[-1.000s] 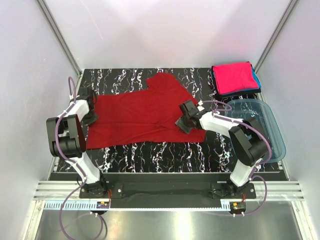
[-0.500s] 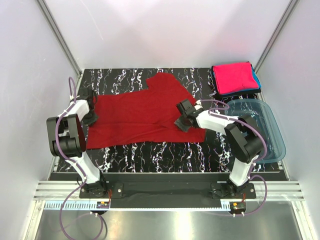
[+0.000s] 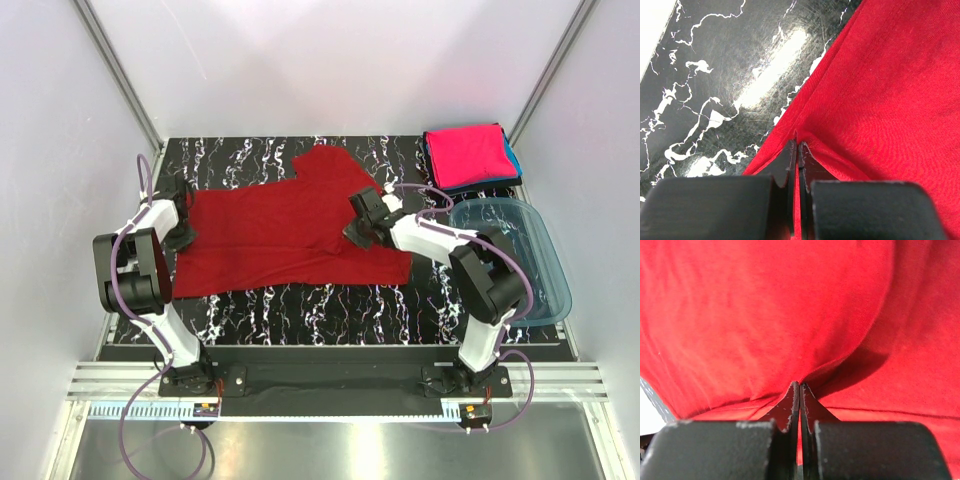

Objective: Fold and stack the t-shirts
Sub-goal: Fold the tshirt

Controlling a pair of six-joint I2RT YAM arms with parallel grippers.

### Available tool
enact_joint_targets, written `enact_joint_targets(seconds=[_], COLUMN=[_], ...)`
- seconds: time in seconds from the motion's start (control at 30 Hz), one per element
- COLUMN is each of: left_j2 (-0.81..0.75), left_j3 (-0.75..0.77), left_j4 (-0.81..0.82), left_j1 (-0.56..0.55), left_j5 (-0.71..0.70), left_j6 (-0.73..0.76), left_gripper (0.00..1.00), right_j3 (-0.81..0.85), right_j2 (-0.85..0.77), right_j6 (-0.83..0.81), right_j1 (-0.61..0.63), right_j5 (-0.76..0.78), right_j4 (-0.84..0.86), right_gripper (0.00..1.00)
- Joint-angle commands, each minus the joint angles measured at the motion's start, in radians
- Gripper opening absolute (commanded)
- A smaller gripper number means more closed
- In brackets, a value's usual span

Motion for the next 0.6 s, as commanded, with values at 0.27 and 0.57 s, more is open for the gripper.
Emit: enact_joint_targets(seconds=[0.27, 0.57], left_j2=[-0.022, -0.011], left_j3=[0.014, 0.021], left_j4=[0.030, 0.023], left_j1=[0.007, 0.008], left_j5=[0.023, -0.031], left_j6=[-0.003, -0.001], left_gripper=[0.00, 0.00], right_j3=[0.262, 0.415], right_j2=[0.180, 0.295], right_j6=[-0.316, -0.461], right_j1=[0.010, 0.010], right_j5=[-0.022, -0.048], right_j4=[0.122, 0.140], right_gripper=[0.00, 0.00])
